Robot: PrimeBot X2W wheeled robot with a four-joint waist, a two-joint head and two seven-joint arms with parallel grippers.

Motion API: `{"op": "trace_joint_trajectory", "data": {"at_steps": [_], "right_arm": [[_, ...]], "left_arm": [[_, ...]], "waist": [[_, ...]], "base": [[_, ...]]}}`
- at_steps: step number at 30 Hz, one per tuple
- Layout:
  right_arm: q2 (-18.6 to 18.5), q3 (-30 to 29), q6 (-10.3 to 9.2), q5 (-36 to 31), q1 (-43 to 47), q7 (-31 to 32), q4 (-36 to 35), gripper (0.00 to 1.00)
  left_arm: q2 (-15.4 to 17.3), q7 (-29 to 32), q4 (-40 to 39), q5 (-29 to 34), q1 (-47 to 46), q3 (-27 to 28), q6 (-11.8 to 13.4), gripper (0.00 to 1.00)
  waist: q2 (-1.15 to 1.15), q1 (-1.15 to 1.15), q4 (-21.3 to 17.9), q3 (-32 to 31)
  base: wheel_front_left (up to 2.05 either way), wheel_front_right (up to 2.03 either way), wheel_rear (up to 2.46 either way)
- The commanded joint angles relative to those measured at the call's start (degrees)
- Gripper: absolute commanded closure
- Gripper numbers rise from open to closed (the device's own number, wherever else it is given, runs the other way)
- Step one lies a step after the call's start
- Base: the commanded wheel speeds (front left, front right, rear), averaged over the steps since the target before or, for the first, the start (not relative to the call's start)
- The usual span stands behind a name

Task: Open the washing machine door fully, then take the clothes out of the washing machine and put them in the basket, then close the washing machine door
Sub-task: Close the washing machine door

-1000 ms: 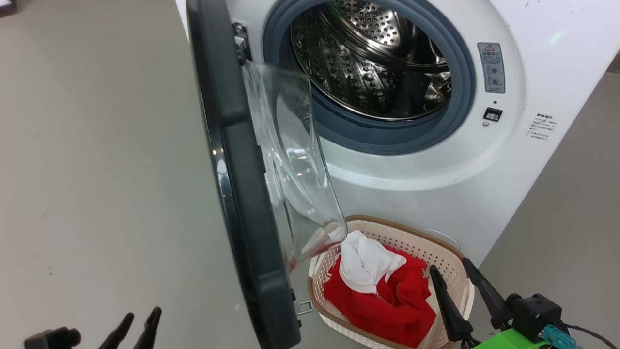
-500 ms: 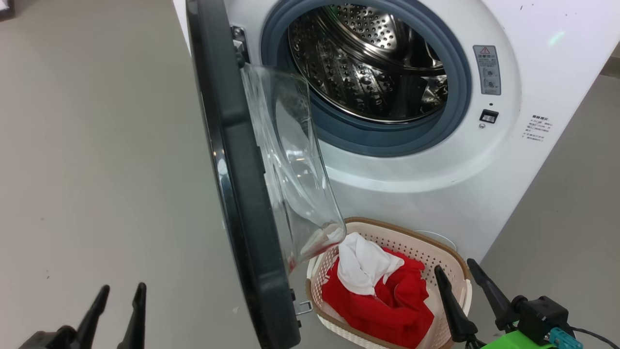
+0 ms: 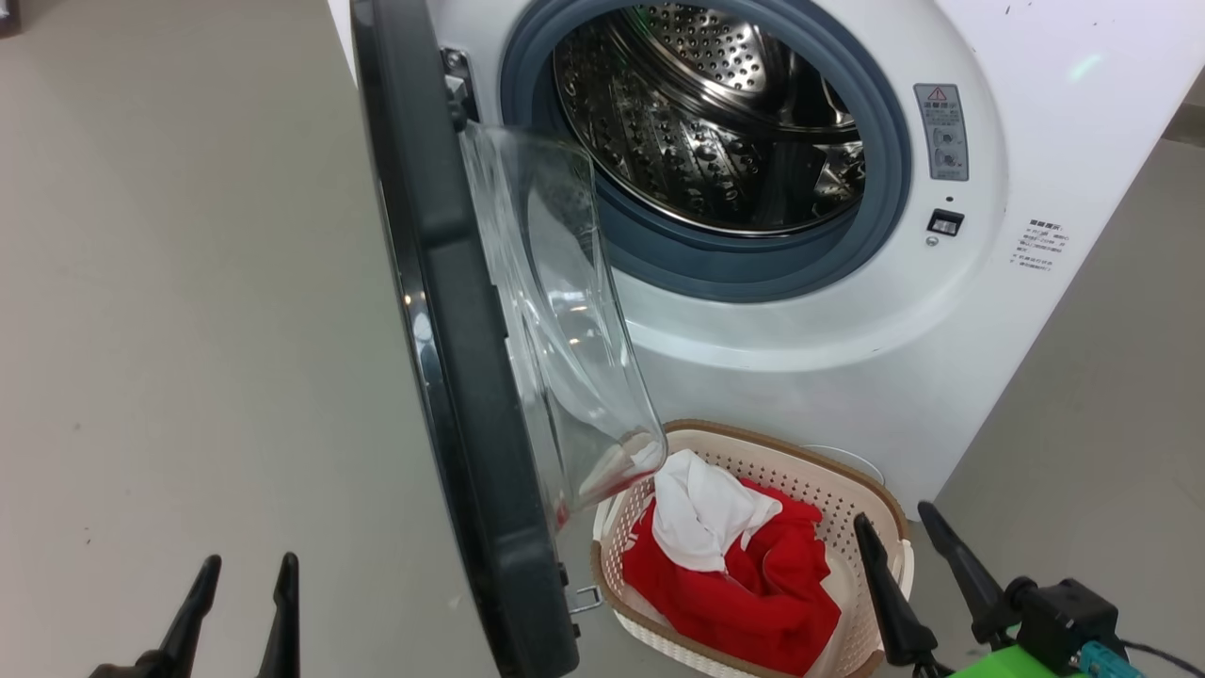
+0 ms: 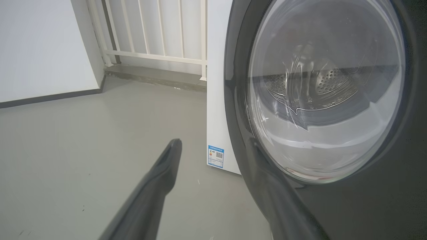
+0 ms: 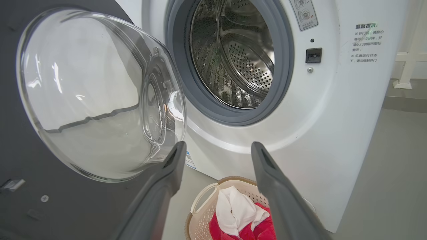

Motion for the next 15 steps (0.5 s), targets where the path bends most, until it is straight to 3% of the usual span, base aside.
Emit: {"op": "trace_joint_trajectory", "data": {"at_steps": [1,15], "right_arm": [[-0.5,1.1,0.36,-0.1,-0.1,-0.4,-1.2,0.00],[-0.2,0.7,0.36,-0.2,0.3,-0.4,-1.0,0.00]], "left_arm": [[0.7,-0.7,-1.4,0.5,-0.8,2.3,-0.3,0.00],[-0.2,-0.7,-2.4,1.6,0.3,2.9,-0.3,0.00]], "waist": [[0.00,0.00,0.0,-0.1],[0.00,0.00,0.1,-0.6]], "base": [[0.00,0.00,0.00],[0.00,0.00,0.00]]}}
